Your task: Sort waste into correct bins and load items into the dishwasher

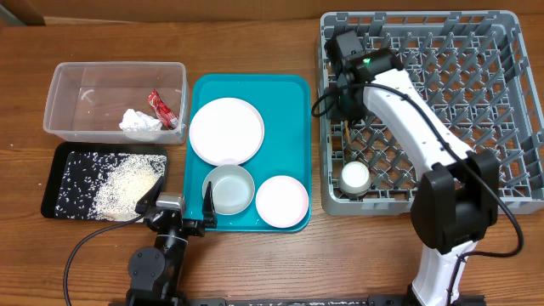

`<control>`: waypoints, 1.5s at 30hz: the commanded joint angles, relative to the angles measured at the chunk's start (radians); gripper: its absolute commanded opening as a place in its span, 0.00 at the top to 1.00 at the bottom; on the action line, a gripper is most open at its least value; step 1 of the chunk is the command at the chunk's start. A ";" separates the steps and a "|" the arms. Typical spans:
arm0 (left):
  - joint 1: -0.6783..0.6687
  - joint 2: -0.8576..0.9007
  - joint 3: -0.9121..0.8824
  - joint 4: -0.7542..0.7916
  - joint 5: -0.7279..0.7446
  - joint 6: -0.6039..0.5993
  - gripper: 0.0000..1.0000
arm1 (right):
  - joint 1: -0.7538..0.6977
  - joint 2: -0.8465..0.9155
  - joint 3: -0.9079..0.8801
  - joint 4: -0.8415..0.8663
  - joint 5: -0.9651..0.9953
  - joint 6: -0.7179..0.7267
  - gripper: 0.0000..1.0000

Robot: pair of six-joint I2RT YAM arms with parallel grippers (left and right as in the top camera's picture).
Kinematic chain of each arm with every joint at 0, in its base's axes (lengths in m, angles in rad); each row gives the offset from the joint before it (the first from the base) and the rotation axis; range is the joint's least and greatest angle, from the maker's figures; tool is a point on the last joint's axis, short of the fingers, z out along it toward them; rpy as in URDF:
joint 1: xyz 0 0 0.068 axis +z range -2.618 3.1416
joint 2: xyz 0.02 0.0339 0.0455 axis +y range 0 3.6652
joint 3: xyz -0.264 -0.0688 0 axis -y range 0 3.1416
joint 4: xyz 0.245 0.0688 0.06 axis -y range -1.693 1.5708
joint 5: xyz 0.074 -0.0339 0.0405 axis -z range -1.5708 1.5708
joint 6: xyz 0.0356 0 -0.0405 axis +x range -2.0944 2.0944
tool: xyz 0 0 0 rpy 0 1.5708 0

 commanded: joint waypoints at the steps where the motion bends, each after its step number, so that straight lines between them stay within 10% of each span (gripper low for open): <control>1: 0.005 -0.003 -0.005 0.000 -0.014 0.019 0.00 | 0.013 -0.043 0.023 0.001 0.000 -0.006 0.69; 8: 0.005 -0.003 -0.005 0.000 -0.014 0.019 0.00 | 0.093 -0.210 0.028 -0.006 -0.076 0.008 0.47; 22: 0.005 -0.003 -0.005 0.000 -0.014 0.019 0.00 | 0.378 -0.377 -0.056 -0.134 -0.084 0.050 0.46; 45: 0.005 -0.003 -0.005 0.000 -0.014 0.019 0.00 | 0.396 -0.321 -0.670 0.454 -0.091 -0.130 0.45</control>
